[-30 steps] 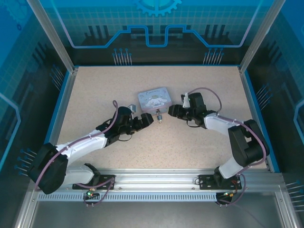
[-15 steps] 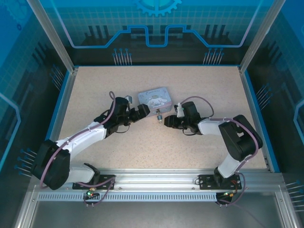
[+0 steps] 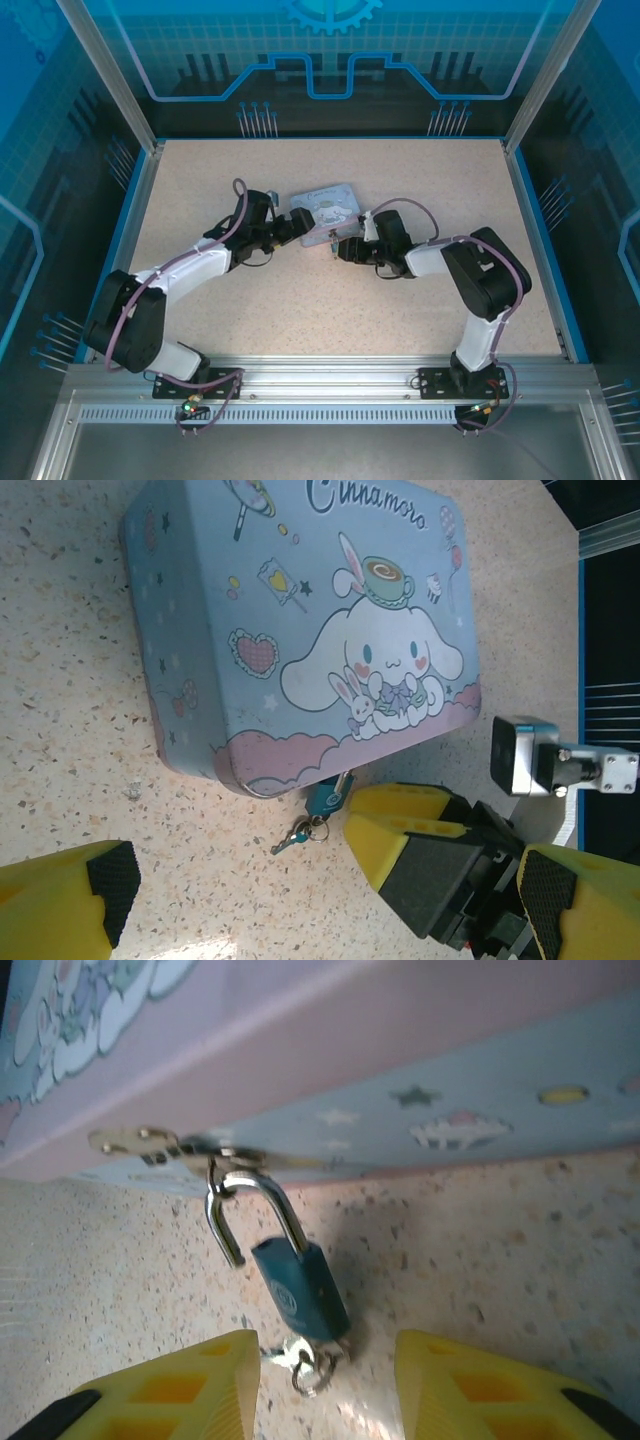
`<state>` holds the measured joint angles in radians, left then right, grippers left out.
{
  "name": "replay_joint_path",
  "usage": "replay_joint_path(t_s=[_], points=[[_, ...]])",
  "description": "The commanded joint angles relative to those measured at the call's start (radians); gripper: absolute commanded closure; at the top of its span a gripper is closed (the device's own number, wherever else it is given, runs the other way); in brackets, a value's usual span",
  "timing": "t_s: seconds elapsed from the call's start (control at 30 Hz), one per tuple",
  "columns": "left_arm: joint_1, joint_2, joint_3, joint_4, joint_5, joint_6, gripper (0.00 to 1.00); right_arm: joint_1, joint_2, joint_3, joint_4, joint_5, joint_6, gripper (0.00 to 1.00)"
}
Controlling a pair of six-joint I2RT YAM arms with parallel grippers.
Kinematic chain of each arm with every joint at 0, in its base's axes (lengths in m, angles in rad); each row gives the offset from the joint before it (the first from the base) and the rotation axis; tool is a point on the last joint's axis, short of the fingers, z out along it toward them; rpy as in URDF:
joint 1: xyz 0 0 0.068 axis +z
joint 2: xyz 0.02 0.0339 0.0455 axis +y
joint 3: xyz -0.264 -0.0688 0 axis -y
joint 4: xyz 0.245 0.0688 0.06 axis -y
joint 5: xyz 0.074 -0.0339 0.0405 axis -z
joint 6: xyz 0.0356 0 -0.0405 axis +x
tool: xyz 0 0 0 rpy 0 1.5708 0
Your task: Unlock a padlock with a key
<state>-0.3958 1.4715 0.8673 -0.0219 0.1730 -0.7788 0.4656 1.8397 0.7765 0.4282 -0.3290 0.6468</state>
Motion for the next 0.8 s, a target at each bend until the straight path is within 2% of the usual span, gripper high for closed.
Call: replay_joint_path(t_s=[0.0, 0.13, 0.4, 0.5, 0.6, 0.77], points=[[0.011, 0.019, 0.038, 0.001, 0.027, 0.018, 0.01, 0.004, 0.048, 0.036, 0.049, -0.027, -0.011, 0.59], [0.012, 0.029, 0.048, 0.005, 0.031, 0.015, 0.01, 0.004, 0.058, 0.034, 0.077, -0.054, -0.006, 0.63], [0.011, 0.038, 0.049, 0.021, 0.04, 0.003, 0.01, 0.008, 0.061, 0.021, 0.087, -0.061, 0.001, 0.8], [0.011, 0.038, 0.047, 0.024, 0.039, 0.001, 0.01, 0.01, 0.058, 0.019, 0.084, -0.051, 0.013, 0.8], [0.012, 0.044, 0.047, 0.029, 0.041, 0.003, 0.01, 0.018, 0.053, 0.021, 0.066, -0.029, 0.019, 0.71], [0.015, 0.065, 0.054, 0.043, 0.055, -0.005, 0.01, 0.038, 0.051, 0.022, 0.054, -0.001, 0.021, 0.69]])
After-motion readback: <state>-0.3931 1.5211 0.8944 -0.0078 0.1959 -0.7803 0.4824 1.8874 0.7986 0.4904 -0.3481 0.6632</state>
